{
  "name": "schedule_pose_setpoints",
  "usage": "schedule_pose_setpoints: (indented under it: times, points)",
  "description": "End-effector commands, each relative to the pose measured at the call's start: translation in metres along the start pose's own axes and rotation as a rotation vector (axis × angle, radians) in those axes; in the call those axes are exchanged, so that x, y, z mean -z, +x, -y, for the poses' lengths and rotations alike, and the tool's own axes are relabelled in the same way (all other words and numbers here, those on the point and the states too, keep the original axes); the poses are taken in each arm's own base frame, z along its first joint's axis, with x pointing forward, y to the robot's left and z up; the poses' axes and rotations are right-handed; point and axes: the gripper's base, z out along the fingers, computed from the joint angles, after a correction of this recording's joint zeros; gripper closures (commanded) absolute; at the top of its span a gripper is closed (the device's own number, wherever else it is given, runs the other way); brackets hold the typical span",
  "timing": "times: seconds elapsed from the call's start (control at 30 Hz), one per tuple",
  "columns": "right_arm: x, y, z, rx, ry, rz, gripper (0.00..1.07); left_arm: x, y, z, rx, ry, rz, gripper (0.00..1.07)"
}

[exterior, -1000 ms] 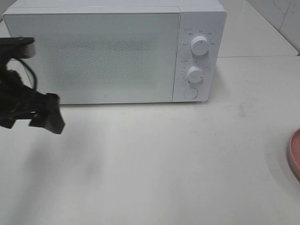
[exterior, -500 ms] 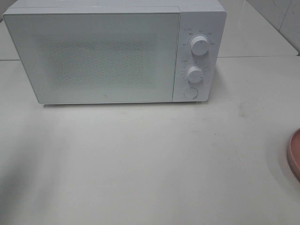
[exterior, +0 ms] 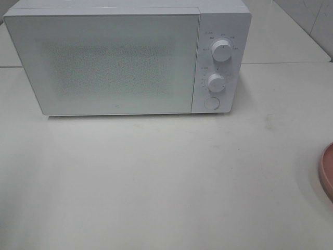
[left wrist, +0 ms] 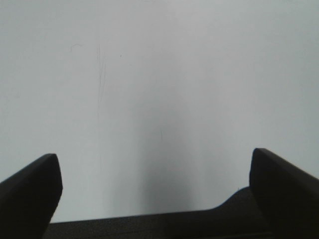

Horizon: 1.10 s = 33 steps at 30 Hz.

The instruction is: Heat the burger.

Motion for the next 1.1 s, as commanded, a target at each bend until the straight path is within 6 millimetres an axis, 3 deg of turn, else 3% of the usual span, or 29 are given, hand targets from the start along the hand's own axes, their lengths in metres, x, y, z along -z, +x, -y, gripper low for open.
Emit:
schedule_pose_setpoints:
  times: [0.03, 0.73, 1.1]
  points:
    - [0.003, 0.002, 0.0, 0.003, 0.003, 0.029, 0.32, 0.004, 0.012, -0.002, -0.011, -0.012, -0.035, 0.12]
    - [0.003, 0.002, 0.0, 0.003, 0.003, 0.029, 0.32, 0.011, 0.02, -0.002, -0.048, 0.003, 0.038, 0.13]
    - [0.003, 0.002, 0.0, 0.003, 0.003, 0.029, 0.32, 0.051, 0.052, -0.005, 0.064, -0.127, 0.374, 0.13]
